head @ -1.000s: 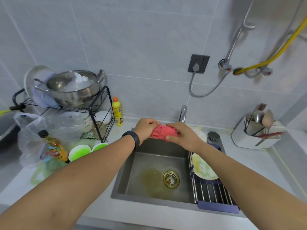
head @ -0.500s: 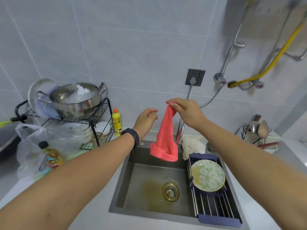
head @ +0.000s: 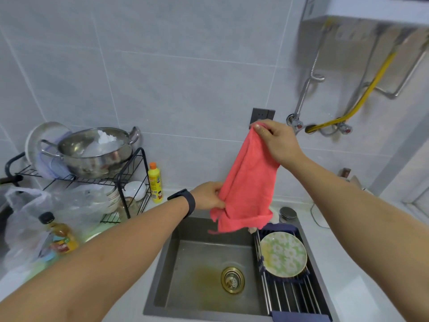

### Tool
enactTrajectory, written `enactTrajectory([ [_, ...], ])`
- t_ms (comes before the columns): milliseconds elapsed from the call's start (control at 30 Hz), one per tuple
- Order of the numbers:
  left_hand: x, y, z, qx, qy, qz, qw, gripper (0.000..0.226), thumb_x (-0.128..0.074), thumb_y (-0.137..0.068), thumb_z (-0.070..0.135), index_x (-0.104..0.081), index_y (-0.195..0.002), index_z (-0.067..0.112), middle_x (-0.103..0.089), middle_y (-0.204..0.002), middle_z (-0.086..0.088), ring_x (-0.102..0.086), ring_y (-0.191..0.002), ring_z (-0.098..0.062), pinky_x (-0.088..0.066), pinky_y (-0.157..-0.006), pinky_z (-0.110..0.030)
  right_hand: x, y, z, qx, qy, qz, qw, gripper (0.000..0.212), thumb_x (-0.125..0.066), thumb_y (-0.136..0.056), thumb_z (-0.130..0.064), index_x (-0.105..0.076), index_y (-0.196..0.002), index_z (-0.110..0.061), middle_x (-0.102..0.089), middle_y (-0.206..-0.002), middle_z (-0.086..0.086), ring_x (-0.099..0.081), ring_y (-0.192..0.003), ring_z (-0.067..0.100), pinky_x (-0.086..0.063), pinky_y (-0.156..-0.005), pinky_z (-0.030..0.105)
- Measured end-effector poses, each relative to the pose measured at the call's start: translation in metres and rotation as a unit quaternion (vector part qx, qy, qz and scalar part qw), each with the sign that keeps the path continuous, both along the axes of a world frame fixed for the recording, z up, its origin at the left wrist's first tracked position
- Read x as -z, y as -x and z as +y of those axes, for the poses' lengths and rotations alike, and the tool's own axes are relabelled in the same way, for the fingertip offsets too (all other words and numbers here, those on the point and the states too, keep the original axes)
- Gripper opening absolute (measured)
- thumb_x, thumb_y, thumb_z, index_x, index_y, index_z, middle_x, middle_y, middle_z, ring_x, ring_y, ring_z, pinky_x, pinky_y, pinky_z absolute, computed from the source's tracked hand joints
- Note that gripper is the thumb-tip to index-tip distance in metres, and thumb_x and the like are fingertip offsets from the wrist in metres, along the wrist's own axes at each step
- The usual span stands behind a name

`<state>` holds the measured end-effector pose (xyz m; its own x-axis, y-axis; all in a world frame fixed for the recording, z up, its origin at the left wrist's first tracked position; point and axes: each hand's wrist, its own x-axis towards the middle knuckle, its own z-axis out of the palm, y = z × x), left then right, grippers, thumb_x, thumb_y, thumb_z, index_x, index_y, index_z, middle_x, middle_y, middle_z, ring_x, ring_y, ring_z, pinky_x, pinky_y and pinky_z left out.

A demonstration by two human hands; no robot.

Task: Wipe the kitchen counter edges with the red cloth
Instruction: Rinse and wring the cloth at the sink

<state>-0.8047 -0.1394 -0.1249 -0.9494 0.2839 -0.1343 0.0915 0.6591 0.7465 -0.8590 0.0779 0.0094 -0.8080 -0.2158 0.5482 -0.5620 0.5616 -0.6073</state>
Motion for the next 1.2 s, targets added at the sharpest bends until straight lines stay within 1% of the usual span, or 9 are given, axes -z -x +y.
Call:
enactTrajectory([
  [133,0.000,0.011,-0.016,-0.065,0.044,0.026,0.997,0.017,-0.078,-0.082,0.020,-0.062,-0.078,0.018,-0.061,-0.074,0.001,-0.057,-0.071,-0.021,-0.041,-0.067,-0.030,0.000,0.006,0.024,0.071,0.023,-0.002,0.997,0.023,-0.057,-0.105,-0.028,-0.077,-0.110,-0.016,-0.072,-0.099,-0.007,-0.061,-0.094,0.006,-0.047,-0.088,0.023],
  [433,-0.028,0.016,-0.027,-0.236,-0.194,-0.065,0.950,0.013,-0.063,-0.099,0.019,-0.059,-0.087,0.014,-0.066,-0.083,-0.008,-0.067,-0.062,-0.020,-0.059,-0.061,-0.032,0.018,0.016,0.064,0.206,0.048,-0.130,0.969,0.029,-0.064,-0.098,-0.037,-0.080,-0.098,-0.012,-0.075,-0.089,0.010,-0.068,-0.097,0.030,-0.049,-0.081,0.033],
  [533,-0.045,0.010,-0.009,-0.222,-0.297,-0.142,0.918,0.009,-0.063,-0.098,0.022,-0.067,-0.094,0.015,-0.066,-0.080,-0.004,-0.066,-0.067,-0.017,-0.058,-0.058,-0.027,0.031,0.004,0.051,0.154,0.138,-0.193,0.959,0.022,-0.072,-0.093,-0.037,-0.082,-0.101,-0.019,-0.075,-0.085,-0.007,-0.070,-0.092,0.015,-0.054,-0.081,0.028],
  [633,-0.060,0.004,0.014,-0.212,-0.406,-0.220,0.861,0.024,-0.056,-0.099,0.018,-0.060,-0.075,0.016,-0.058,-0.060,0.002,-0.057,-0.049,-0.008,-0.051,-0.045,-0.018,0.047,-0.017,0.024,0.103,0.094,-0.173,0.975,0.020,-0.071,-0.095,-0.035,-0.082,-0.095,-0.018,-0.075,-0.083,-0.004,-0.063,-0.076,0.002,-0.047,-0.072,0.021],
  [733,-0.057,0.001,0.026,-0.228,-0.481,-0.293,0.794,0.032,-0.050,-0.101,0.017,-0.054,-0.070,0.013,-0.052,-0.046,0.004,-0.051,-0.032,-0.004,-0.044,-0.034,-0.014,0.072,-0.039,-0.001,0.072,0.013,-0.125,0.989,0.039,-0.066,-0.099,-0.036,-0.068,-0.071,-0.009,-0.057,-0.058,0.002,-0.044,-0.054,0.007,-0.039,-0.059,0.032],
  [900,-0.020,-0.014,0.031,-0.229,-0.513,-0.332,0.758,0.029,-0.054,-0.102,0.021,-0.057,-0.074,0.012,-0.048,-0.049,0.004,-0.047,-0.037,-0.004,-0.042,-0.037,-0.014,0.124,-0.070,-0.024,0.024,0.016,-0.158,0.987,0.052,-0.059,-0.103,-0.026,-0.041,-0.055,-0.015,-0.036,-0.048,-0.004,-0.033,-0.050,0.010,-0.029,-0.054,0.036],
  [1000,-0.005,-0.031,0.035,-0.226,-0.537,-0.315,0.749,0.017,-0.058,-0.101,0.016,-0.069,-0.091,0.008,-0.061,-0.064,0.001,-0.055,-0.050,-0.006,-0.048,-0.047,-0.016,0.152,-0.081,-0.028,0.008,0.030,-0.172,0.985,0.039,-0.061,-0.103,-0.026,-0.064,-0.064,-0.024,-0.051,-0.056,-0.005,-0.046,-0.057,0.007,-0.036,-0.056,0.028],
  [1067,0.002,-0.039,0.035,-0.224,-0.530,-0.296,0.762,0.013,-0.059,-0.099,0.012,-0.070,-0.094,0.007,-0.066,-0.074,-0.003,-0.060,-0.059,-0.010,-0.053,-0.056,-0.020,0.164,-0.086,-0.028,0.006,0.058,-0.185,0.981,0.018,-0.066,-0.101,-0.027,-0.081,-0.092,-0.025,-0.065,-0.071,-0.013,-0.057,-0.067,-0.002,-0.041,-0.062,0.016],
  [1200,0.016,-0.043,0.031,-0.233,-0.518,-0.246,0.785,0.012,-0.058,-0.099,0.003,-0.067,-0.106,0.004,-0.068,-0.084,-0.007,-0.066,-0.068,-0.013,-0.060,-0.066,-0.025,0.174,-0.089,-0.030,-0.004,0.083,-0.199,0.977,0.018,-0.069,-0.098,-0.017,-0.081,-0.107,-0.025,-0.072,-0.090,-0.022,-0.063,-0.084,-0.013,-0.048,-0.079,0.011],
])
